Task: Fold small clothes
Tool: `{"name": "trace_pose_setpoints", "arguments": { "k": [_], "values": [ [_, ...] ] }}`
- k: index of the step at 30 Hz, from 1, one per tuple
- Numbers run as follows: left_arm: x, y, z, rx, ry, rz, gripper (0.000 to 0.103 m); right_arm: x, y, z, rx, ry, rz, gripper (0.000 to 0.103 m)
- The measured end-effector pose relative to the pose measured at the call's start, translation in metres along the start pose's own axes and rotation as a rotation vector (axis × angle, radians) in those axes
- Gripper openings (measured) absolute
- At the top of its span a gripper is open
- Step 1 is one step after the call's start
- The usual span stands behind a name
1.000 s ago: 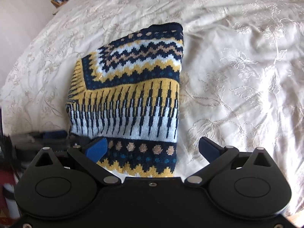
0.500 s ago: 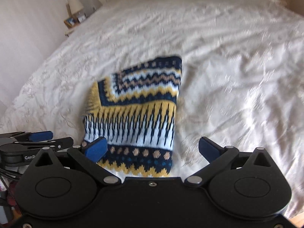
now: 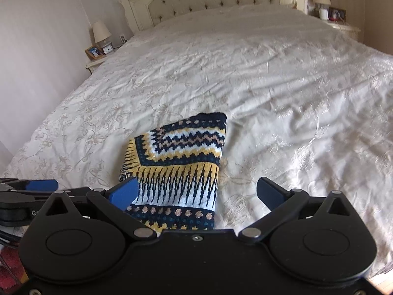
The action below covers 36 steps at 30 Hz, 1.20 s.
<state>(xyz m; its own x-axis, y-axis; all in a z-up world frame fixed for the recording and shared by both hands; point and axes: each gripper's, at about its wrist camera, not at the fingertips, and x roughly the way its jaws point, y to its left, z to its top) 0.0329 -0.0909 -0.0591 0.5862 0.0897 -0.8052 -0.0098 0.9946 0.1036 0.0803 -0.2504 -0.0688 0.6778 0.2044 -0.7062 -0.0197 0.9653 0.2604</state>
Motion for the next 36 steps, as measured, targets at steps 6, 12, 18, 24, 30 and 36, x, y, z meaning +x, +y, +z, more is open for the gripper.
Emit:
{"name": "trace_pose_setpoints", "arguments": {
  "k": [6,12,18,24,30,36],
  "values": [
    [-0.018,-0.004,-0.008,-0.03,-0.009,-0.022,0.066,-0.017,0.005,0.0,-0.024,-0.011,-0.009,0.102],
    [-0.026,-0.003,-0.012,-0.043,-0.002,-0.017,0.066,-0.028,0.009,-0.003,-0.04,-0.027,-0.014,0.102],
    [-0.035,0.0,-0.014,-0.032,-0.011,-0.012,0.066,-0.036,0.012,-0.003,-0.027,-0.047,-0.01,0.102],
    [-0.042,0.001,-0.019,-0.034,-0.004,-0.026,0.066,-0.042,0.018,-0.004,-0.025,-0.063,-0.01,0.102],
    [-0.05,0.004,-0.025,-0.046,0.002,-0.023,0.066,-0.045,0.021,-0.005,-0.033,-0.063,-0.01,0.102],
    [-0.056,0.005,-0.026,-0.047,-0.004,-0.032,0.067,-0.052,0.024,-0.009,-0.045,-0.068,-0.002,0.102]
  ]
}}
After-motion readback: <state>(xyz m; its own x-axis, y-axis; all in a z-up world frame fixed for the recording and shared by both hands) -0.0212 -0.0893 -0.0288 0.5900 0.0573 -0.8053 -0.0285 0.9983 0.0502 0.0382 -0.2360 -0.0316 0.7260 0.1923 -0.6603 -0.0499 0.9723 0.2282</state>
